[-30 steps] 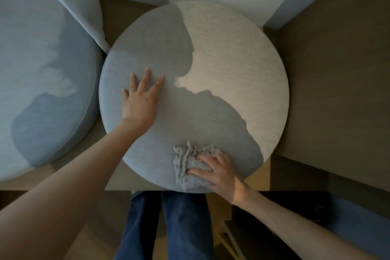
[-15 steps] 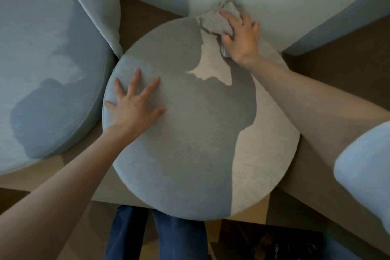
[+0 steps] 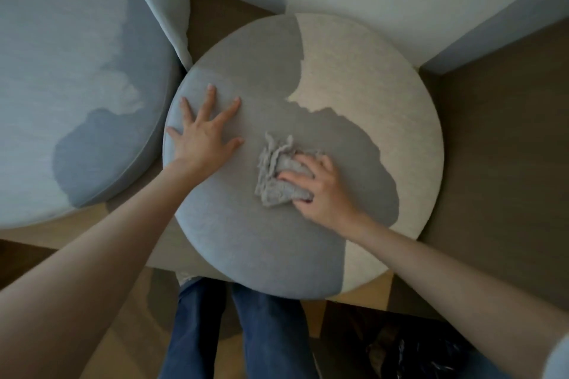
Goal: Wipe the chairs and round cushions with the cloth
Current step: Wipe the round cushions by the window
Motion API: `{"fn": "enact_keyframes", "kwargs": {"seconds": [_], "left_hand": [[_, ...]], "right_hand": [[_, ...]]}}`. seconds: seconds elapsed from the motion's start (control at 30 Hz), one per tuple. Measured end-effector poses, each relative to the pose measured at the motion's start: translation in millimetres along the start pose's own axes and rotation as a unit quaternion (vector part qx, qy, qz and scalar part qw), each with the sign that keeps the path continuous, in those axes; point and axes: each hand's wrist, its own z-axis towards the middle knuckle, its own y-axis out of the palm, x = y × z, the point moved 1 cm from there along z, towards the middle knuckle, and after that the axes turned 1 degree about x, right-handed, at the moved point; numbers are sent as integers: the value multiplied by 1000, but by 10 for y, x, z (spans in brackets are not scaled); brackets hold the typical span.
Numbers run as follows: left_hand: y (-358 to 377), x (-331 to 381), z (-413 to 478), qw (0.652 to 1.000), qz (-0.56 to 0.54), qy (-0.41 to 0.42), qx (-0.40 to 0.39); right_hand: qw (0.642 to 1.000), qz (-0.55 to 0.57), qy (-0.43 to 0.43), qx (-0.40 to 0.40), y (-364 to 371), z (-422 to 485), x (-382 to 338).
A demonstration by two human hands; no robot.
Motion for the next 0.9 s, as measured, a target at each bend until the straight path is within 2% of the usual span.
{"fn": "enact_keyframes", "kwargs": {"seconds": [0.13,0.33,0.43,0.5,0.6,0.67,0.77,0.9], "left_hand": [[123,-51,-301,1000,-9,14,19],[457,-273,-1038,999,-25,34,-16],[486,-421,-1217,997,-58,51,-21],[444,-464,-1235,996,-83,41,-19],[349,-464,-1149,992,-129,11,10],[304,-442,-1061,988,-148,-8,28],[245,-367,-895,985,-164,-25,50],[147,-266,-636,981,-177,-42,65]], "right_hand": [[997,13,-52,-52,215,-656,-326],[986,25,-112,-120,475,-1367,-694],[990,23,-119,-72,391,-1343,-786],[997,18,-76,26,278,-1106,-789],[987,12,51,151,49,-465,-617],[979,18,109,173,-72,-3,-417],[975,-9,156,156,-212,652,-127],[958,-31,221,181,-453,1362,166]]}}
